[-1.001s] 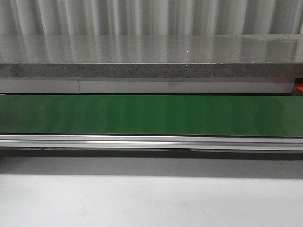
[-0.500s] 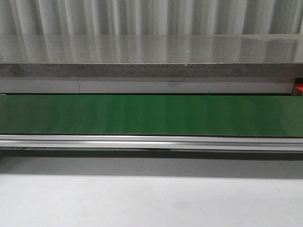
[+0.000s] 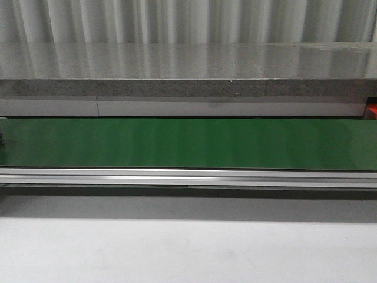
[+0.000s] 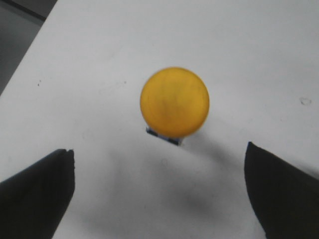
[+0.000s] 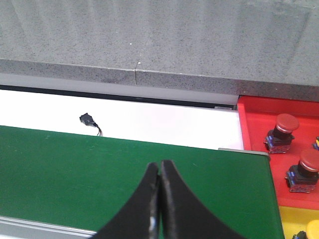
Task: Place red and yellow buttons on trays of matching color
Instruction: 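Grasp the last yellow button from the cluster with the left gripper, then set the yellow button on the belt and open the left gripper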
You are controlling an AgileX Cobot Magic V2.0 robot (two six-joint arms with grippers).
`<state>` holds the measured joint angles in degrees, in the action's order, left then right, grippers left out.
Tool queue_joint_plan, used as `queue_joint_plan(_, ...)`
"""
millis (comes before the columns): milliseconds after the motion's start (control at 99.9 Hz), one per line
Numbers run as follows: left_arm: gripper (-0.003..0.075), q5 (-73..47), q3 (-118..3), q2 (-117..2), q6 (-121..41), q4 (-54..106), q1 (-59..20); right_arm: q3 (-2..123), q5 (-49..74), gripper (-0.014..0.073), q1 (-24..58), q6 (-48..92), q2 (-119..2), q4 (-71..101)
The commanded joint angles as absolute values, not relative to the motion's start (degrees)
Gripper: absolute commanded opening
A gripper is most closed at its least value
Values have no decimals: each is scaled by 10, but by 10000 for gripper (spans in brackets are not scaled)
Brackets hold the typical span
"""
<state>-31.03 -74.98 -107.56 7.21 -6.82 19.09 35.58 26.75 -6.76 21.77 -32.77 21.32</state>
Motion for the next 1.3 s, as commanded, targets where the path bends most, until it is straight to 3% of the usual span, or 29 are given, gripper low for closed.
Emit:
queue_joint_plan(0, 660, -294, -803, -1077, 72, -72, 193, 372, 229, -69, -65, 221, -328, 219)
queue_joint_plan(310, 660, -320, -904, -1169, 72, -72, 193, 372, 229, -69, -65, 221, -328, 219)
queue_joint_plan(400, 624, -323, -913, -1180, 72, -71, 193, 372, 229, -69, -65, 221, -328, 219)
queue_joint_plan(450, 562, -320, -913, -1180, 72, -71, 193, 372, 229, -69, -65, 221, -328, 219)
queue_joint_plan(520, 408, -316, -913, -1180, 72, -72, 193, 372, 229, -69, -65, 221, -328, 219)
queue_joint_plan(641, 32, -317, -913, -1176, 72, -71, 193, 372, 229, -69, -65, 221, -328, 219)
queue_joint_plan(671, -19, -319, -913, -1174, 72, -69, 193, 372, 229, -69, -65, 221, -328, 219)
queue_joint_plan(1101, -20, -393, -905, -993, 72, -57, 187, 372, 229, -69, -65, 221, -328, 219)
queue_joint_plan(1291, -20, -395, -844, -897, 43, -57, 138, 372, 229, -69, -65, 221, -328, 219)
